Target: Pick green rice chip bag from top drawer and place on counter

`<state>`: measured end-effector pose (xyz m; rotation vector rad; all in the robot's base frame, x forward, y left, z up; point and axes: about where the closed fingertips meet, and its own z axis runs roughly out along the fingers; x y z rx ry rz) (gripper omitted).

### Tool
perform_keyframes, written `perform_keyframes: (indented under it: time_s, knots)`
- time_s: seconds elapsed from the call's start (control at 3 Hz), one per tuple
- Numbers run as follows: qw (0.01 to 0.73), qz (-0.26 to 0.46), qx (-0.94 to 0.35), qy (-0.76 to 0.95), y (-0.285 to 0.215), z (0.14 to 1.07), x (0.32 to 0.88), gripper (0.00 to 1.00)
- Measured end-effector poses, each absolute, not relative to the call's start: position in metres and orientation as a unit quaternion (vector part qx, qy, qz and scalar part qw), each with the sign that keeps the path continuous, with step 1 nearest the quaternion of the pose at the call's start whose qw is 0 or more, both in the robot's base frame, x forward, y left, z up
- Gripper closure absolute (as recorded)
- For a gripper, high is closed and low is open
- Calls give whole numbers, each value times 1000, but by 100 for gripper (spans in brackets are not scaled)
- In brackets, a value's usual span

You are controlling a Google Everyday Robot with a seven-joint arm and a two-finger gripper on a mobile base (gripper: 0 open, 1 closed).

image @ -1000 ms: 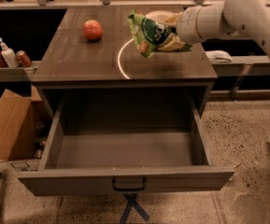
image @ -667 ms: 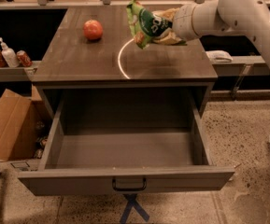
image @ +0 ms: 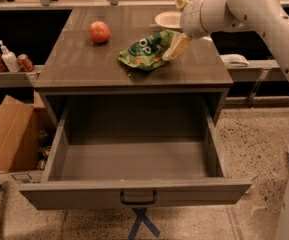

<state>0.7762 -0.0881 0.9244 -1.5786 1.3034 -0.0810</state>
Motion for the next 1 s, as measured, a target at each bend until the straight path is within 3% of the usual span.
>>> perform_keyframes:
  time_s: [1.0]
  knots:
    - [519, -77, -663, 535, -130, 957, 712, 0]
